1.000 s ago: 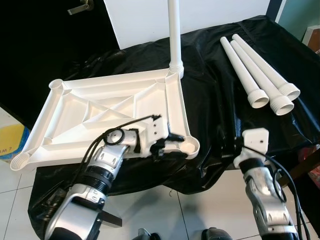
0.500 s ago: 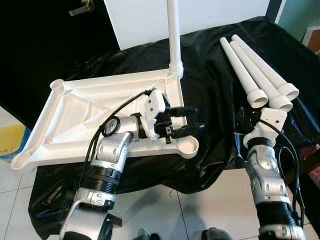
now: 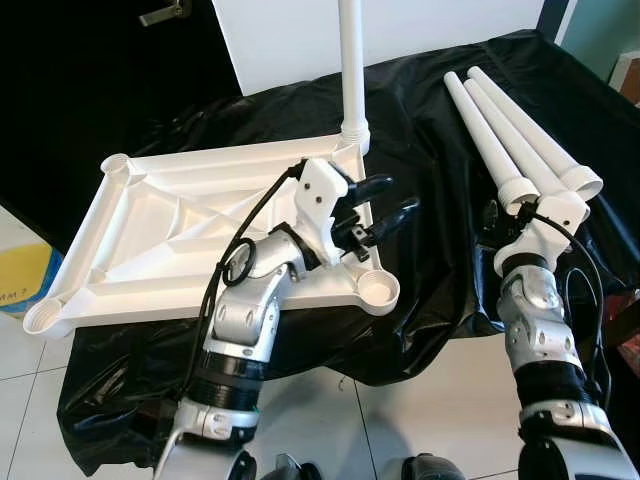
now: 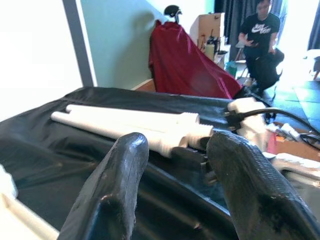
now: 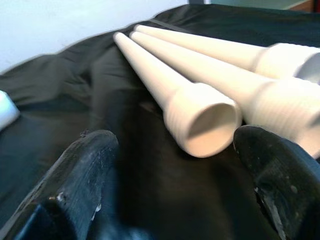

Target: Building children table

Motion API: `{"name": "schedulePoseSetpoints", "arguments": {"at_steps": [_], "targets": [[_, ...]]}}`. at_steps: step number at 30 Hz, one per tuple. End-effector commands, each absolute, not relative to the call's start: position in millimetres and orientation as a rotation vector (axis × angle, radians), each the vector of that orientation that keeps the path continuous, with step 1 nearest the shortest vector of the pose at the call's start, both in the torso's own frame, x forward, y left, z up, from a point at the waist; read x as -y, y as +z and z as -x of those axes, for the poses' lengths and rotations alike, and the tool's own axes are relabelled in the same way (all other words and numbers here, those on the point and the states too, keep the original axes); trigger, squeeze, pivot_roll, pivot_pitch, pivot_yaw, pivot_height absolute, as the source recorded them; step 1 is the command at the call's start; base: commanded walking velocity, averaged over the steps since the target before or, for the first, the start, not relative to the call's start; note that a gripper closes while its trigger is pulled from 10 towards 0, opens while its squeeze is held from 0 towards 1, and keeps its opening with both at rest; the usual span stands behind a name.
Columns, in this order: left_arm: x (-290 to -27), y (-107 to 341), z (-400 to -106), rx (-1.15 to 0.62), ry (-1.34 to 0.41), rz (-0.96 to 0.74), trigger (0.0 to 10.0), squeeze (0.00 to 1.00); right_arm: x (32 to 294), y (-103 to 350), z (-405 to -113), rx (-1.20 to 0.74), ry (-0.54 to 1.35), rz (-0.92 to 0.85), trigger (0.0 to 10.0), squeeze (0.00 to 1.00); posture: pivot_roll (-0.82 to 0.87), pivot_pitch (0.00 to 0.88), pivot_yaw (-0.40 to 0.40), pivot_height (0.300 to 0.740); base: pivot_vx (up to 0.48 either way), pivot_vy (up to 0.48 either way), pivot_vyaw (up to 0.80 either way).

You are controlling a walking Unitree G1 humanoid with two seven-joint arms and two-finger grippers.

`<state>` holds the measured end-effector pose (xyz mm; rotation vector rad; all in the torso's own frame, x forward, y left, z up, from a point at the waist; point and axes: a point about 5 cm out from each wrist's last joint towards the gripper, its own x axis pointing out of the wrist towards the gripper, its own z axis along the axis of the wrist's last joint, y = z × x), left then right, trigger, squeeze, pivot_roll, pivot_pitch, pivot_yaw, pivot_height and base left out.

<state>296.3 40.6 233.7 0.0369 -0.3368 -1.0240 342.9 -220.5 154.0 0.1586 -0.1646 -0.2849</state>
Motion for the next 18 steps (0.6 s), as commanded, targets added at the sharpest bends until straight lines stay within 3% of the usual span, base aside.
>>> {"name": "schedulePoseSetpoints", "arguments": {"at_steps": [1,18], "targets": [[-40,232,-290,0.315,-1.029,-0.046,10.0,0.0,218,147,-346,0.148,-0.253,-0.222,10.0,0.0,-0.13,0.109,0.098,0.74,0.0,0.0,0.0],[-43,236,-274,0.281,-0.995,-0.046,10.0,0.0,220,148,-361,0.166,-0.216,-0.305,10.0,0.0,-0.07,0.143,0.114,0.74,0.0,0.0,0.0]]}}
